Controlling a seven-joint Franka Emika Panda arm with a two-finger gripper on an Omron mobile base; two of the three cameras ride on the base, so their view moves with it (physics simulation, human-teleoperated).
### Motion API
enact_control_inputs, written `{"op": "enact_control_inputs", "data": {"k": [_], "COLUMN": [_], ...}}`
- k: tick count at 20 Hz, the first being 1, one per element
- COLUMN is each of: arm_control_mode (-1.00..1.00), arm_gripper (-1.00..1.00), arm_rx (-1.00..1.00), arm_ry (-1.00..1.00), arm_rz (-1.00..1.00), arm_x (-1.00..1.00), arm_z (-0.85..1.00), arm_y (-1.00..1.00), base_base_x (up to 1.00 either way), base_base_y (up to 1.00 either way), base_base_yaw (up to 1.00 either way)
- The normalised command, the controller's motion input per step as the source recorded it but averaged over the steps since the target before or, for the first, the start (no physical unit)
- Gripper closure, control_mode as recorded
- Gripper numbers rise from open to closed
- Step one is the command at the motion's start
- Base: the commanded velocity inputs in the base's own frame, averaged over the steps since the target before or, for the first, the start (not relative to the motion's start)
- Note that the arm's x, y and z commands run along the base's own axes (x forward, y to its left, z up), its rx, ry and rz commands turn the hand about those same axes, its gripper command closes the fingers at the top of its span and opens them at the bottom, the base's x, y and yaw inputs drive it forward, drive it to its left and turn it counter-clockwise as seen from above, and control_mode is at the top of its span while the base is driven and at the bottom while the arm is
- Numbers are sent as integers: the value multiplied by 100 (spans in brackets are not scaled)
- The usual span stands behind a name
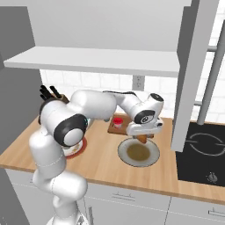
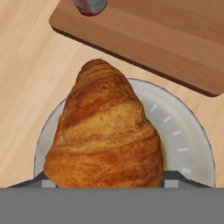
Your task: From the different types of pastries on the counter, select a croissant and place it on the cutting board. Then retrieve a jar of jam from the cabinet and place it alongside the croissant on the cutting board.
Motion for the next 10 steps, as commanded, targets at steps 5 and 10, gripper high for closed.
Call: {"op": "enact_control_inputs", "data": {"k": [5, 10], "arm_control_mode": [-100, -100], "arm_gripper": [100, 100], "arm_rx": [0, 0], "arm_ry": [0, 0], "arm_rz": [-1, -3], "arm_x": [75, 99], "arm_z": [22, 23], "arm_y": [11, 18], "base_base_x": [0, 0], "base_base_y": [0, 0], "base_base_yaw": [0, 0]}}
